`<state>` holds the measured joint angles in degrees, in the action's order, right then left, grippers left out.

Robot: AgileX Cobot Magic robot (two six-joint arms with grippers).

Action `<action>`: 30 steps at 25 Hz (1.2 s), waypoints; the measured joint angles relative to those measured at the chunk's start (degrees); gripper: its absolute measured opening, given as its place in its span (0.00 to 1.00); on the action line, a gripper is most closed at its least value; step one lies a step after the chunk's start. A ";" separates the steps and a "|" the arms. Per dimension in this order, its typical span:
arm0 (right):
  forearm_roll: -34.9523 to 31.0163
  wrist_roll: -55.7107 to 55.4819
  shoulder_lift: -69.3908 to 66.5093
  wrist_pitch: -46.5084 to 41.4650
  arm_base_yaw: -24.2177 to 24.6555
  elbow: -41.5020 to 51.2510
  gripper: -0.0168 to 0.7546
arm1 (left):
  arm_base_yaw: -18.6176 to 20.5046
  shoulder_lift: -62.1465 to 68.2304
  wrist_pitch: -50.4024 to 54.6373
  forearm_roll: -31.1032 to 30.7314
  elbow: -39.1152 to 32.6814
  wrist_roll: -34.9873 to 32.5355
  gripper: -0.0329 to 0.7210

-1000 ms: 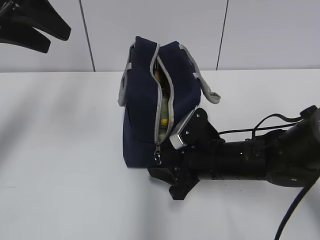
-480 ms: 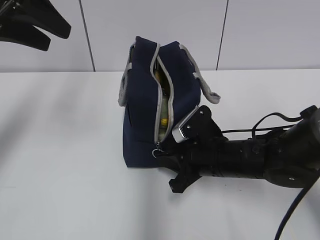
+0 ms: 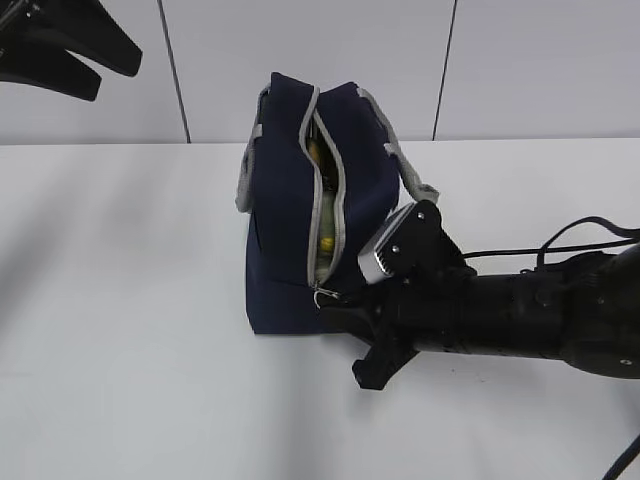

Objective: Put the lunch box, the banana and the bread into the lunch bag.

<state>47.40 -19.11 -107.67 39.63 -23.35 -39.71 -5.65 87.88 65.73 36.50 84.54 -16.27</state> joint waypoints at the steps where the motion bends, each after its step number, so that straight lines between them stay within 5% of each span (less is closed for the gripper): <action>1: 0.62 0.00 0.65 -0.22 0.00 0.42 0.00 | 0.00 0.00 0.00 0.00 0.00 0.00 0.61; 16: 8.30 -5.34 5.94 -6.88 0.08 1.12 0.00 | 0.00 0.00 -0.22 0.00 0.00 0.00 0.61; 30: 15.05 -10.04 6.19 -3.93 0.08 1.12 0.00 | 0.00 0.00 -0.22 0.00 0.00 0.00 0.61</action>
<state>62.45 -29.15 -101.49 35.70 -23.27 -38.59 -5.65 87.88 65.51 36.50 84.54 -16.27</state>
